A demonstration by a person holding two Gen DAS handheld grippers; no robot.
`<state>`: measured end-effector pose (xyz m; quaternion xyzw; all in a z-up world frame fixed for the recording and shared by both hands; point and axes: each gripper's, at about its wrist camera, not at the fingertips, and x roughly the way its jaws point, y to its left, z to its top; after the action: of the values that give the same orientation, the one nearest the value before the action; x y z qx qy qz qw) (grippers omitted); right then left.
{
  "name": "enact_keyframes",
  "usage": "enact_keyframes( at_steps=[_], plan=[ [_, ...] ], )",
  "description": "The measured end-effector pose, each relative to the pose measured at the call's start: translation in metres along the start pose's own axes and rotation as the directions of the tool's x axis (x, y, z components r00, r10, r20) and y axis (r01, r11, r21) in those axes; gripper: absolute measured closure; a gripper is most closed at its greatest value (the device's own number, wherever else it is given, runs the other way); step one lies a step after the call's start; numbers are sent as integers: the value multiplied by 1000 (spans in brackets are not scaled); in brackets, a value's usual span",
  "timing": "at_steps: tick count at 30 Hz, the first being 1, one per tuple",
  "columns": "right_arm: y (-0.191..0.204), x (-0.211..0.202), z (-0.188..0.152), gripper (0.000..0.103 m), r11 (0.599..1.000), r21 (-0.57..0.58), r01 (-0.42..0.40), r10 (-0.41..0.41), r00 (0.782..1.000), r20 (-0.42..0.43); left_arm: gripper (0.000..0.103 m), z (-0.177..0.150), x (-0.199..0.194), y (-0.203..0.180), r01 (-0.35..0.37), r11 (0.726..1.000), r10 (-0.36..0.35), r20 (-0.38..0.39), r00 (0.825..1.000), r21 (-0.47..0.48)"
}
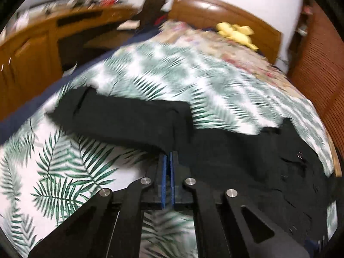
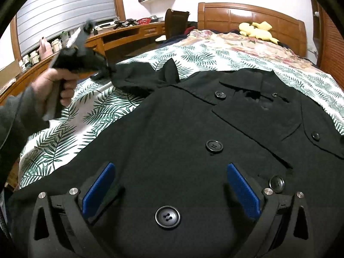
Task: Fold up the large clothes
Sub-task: 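Lift the sleeve with the left tool and fold it across the coat front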
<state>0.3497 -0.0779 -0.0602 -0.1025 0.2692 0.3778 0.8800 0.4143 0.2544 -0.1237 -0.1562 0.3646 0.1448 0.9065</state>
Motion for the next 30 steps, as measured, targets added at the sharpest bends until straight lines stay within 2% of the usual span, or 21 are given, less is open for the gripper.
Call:
enact_keyframes(
  at_steps=[3,6,9,16,17,18,20,22,25,28,30],
  plan=[
    [2,-8,2,0,1000,-6,-2,2,1000,12,100,-2,-36,-42,46,994,-49,25,999,99],
    [3,-21,3,0,1000,-24,1,0,999,35,100,-10,-61,-73,102,982,-107,24,994,159],
    [-2,-33,2,0,999,-30,21,-19,998,61,100,-23,-82,-98,123,970,-133,32,991,211],
    [-15,-43,1,0,999,10,31,-32,995,95,98,-47,-101,-111,114,958,-120,8,993,264],
    [-13,-42,2,0,999,13,31,-32,995,97,90,-50,-104,-108,111,958,-117,9,993,266],
    [-13,-41,1,0,999,16,31,-32,995,99,78,-52,-107,-107,110,958,-117,11,993,267],
    [-12,-38,1,0,999,15,29,-30,995,100,63,-54,-114,-101,106,958,-118,32,992,265],
    [-10,-35,1,0,1000,13,28,-29,995,97,62,-53,-119,-91,87,963,-105,60,993,254],
    [-9,-32,0,0,1000,8,23,-24,996,87,59,-48,-112,-71,59,975,-72,53,996,216],
    [-7,-24,-1,0,1000,-3,22,-22,997,73,45,-48,-95,-47,35,986,-42,35,999,164],
    [-8,-19,1,0,1000,-7,23,-23,998,65,31,-52,-82,-30,14,992,-18,27,999,127]
  ],
)
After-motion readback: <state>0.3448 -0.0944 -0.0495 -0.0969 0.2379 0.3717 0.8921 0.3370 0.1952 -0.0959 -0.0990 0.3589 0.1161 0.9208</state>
